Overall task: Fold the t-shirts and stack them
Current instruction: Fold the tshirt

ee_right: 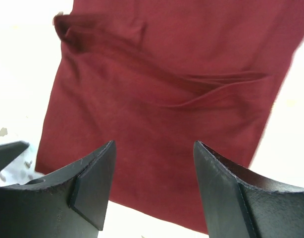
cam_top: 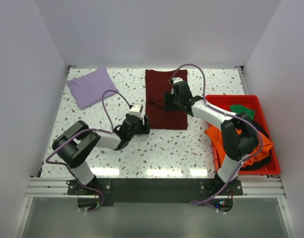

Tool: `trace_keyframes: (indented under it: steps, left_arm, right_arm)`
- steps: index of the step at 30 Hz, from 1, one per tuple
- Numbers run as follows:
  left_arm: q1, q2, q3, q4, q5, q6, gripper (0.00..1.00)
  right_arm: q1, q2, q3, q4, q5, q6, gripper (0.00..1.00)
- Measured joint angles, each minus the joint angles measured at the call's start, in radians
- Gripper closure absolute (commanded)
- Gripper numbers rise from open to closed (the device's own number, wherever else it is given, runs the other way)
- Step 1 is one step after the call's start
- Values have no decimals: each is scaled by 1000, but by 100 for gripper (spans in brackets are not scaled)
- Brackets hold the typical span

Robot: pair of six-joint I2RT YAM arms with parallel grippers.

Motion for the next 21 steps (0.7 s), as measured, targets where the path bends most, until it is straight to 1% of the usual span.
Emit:
trace_keyframes:
  steps: [2,5,8,9,11,12,14,15,17,18,21]
  left_arm:
    - [0,2,0,2,0,0,28]
    - [0,11,4,11,0,0,33]
    - [0,24,11,19,3,-1,41]
    - [0,29,13,24,5,-1,45]
    - [0,39,20,29,13,-6,48]
    - [0,44,23,32,17,-7,51]
    - [0,50,26,35,26,-8,54]
    - [0,51,27,37,29,-8,58]
    - [-1,55,27,39,36,-11,62]
    - [-2,57,27,41,39,-12,67]
    - [-5,67,29,50,47,-16,71]
  right_arm:
    - [10,28,0,6,-22,4,33]
    - [15,75,1,9,-40,7,33]
    - [15,132,12,8,-48,8,33]
    - [15,147,18,7,-48,8,33]
    - [14,182,39,2,-47,8,33]
    - [14,196,47,2,-46,7,33]
    - [14,211,61,0,-43,7,33]
    - [14,213,69,0,-42,7,33]
    - [14,217,85,0,-38,7,33]
    - [14,220,95,0,-35,7,33]
    - [14,237,127,1,-18,6,33]
